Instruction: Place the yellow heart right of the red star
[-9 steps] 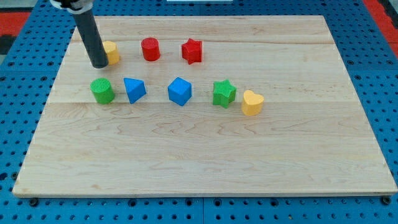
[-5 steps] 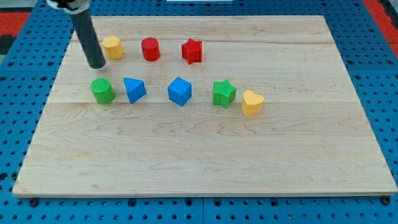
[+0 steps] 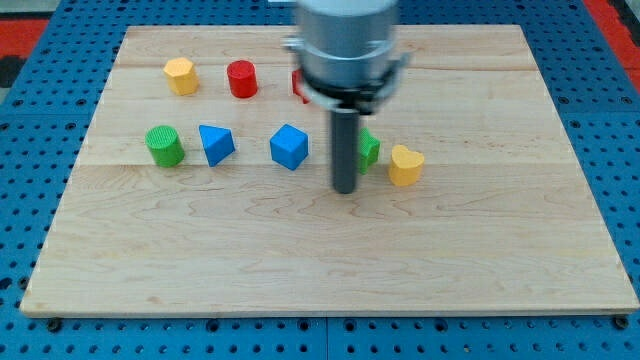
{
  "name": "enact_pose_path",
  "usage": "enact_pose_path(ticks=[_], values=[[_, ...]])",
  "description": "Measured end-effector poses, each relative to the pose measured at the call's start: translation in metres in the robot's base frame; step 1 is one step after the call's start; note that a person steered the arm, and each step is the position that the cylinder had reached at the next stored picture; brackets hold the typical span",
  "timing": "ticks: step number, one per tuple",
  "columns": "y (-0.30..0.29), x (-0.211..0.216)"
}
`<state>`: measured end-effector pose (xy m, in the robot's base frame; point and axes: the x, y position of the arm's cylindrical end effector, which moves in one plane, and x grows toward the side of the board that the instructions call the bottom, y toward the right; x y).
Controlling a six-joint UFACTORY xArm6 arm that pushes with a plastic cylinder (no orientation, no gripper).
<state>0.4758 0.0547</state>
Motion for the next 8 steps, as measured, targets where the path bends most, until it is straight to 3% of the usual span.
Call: enact_pose_path(ticks=[2,3,4,5,6,7,8], values=[[0.116,-0.022],[0.123,-0.068],[0.142,-0.053],[0.110,-0.023],[0.053,-0.026],[0.059,-0.057],[0.085,-0.048]])
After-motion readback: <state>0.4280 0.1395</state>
